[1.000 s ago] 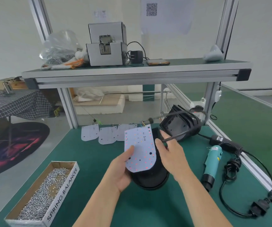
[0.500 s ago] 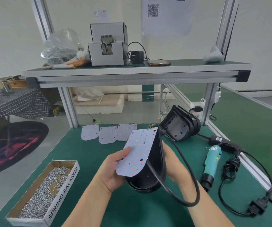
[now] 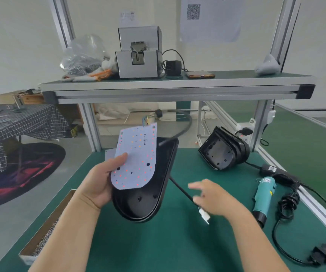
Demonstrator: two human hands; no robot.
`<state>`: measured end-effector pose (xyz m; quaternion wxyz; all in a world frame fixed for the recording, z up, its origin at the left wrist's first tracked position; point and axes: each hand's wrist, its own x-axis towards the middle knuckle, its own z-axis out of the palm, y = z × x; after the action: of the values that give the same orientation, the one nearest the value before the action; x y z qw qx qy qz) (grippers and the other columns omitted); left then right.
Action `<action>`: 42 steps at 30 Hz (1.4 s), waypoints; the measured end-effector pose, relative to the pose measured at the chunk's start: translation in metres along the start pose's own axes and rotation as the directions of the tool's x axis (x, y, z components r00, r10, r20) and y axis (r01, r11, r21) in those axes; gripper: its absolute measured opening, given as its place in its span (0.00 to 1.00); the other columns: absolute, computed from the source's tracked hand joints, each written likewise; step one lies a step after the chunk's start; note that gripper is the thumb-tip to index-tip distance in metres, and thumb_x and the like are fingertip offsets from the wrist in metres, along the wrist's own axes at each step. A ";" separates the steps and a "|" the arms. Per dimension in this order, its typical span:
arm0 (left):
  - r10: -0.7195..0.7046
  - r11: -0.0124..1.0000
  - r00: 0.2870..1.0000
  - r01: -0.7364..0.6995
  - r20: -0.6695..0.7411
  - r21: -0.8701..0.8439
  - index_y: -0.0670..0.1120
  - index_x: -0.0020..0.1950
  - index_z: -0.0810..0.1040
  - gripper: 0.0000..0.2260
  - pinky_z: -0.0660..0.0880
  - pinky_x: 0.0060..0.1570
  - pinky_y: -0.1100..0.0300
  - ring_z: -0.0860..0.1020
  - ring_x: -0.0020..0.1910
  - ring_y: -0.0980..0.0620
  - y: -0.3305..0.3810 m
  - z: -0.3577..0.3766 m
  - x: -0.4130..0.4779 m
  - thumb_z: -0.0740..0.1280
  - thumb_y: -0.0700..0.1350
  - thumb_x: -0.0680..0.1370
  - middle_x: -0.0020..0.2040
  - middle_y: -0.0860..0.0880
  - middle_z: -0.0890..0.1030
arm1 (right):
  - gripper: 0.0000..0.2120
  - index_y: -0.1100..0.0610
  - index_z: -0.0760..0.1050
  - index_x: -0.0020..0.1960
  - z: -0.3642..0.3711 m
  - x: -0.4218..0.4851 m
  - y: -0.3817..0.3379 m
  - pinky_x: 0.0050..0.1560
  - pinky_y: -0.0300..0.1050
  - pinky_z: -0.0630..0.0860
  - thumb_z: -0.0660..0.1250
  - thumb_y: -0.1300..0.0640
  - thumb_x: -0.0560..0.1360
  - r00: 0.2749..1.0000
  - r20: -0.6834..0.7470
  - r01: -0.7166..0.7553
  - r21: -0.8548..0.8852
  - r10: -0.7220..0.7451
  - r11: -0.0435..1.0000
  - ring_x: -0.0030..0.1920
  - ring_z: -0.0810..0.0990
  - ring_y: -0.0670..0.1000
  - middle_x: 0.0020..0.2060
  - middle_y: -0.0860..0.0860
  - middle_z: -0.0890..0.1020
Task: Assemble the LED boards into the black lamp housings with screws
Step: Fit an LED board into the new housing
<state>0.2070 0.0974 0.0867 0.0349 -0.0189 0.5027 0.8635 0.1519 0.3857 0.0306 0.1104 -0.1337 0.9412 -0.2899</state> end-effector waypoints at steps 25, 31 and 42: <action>-0.116 0.988 0.955 0.084 0.275 0.126 0.48 0.64 0.83 0.19 0.79 0.56 0.54 0.82 0.61 0.48 -0.038 0.013 -0.011 0.71 0.55 0.77 0.61 0.47 0.84 | 0.05 0.60 0.73 0.49 -0.065 -0.070 -0.098 0.42 0.52 0.82 0.67 0.67 0.78 0.506 -0.702 0.740 0.055 -0.501 0.670 0.42 0.85 0.53 0.44 0.54 0.77; -0.050 0.999 0.976 0.047 0.211 0.019 0.50 0.62 0.84 0.18 0.80 0.54 0.56 0.83 0.59 0.51 -0.042 0.010 -0.009 0.58 0.52 0.81 0.60 0.49 0.84 | 0.04 0.57 0.75 0.47 -0.086 -0.073 -0.076 0.43 0.57 0.79 0.70 0.63 0.76 0.486 -0.652 0.714 -0.088 -0.582 0.695 0.41 0.82 0.56 0.40 0.50 0.79; -0.058 0.998 0.956 0.049 0.287 0.039 0.48 0.61 0.85 0.19 0.81 0.53 0.56 0.83 0.58 0.50 -0.047 0.044 0.001 0.74 0.55 0.73 0.60 0.48 0.85 | 0.05 0.53 0.75 0.48 -0.056 -0.062 -0.072 0.45 0.50 0.79 0.70 0.61 0.78 0.544 -0.755 0.680 0.142 -0.365 0.720 0.40 0.82 0.50 0.40 0.47 0.83</action>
<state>0.2098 0.1592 0.0675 0.1313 0.0942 0.5052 0.8477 0.2074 0.3766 0.1254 -0.3105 -0.2725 0.7390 -0.5322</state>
